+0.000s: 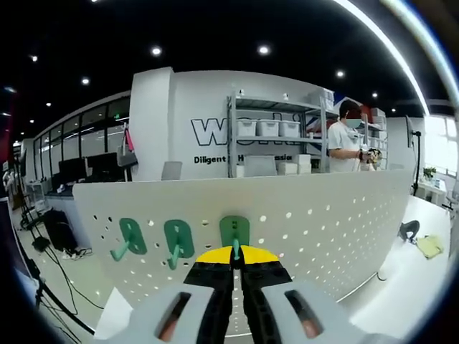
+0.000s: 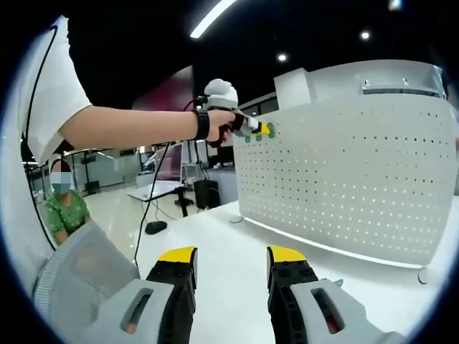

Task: Insert the hook assembly into the mounting plate slot until the hook locks in place.

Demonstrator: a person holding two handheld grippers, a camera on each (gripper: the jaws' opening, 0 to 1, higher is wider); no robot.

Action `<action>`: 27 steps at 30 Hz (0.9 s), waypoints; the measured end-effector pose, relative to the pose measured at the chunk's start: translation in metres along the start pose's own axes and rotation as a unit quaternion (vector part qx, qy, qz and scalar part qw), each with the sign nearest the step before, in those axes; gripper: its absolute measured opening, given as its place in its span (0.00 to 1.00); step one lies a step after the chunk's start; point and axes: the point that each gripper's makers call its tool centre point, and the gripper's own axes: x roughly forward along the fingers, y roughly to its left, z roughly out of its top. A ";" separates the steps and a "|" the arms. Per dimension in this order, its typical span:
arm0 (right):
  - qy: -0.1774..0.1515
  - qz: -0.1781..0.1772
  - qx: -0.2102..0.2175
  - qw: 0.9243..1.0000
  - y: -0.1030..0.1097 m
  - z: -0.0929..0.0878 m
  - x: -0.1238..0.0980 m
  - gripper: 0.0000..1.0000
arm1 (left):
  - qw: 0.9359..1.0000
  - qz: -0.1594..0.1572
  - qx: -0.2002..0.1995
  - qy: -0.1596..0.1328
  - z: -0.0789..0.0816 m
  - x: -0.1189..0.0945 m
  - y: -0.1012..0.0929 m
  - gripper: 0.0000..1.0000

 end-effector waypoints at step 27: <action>0.014 0.009 -0.010 1.000 0.005 0.000 0.004 0.39 | 0.996 -0.046 0.071 -0.040 0.013 0.000 -0.015 0.23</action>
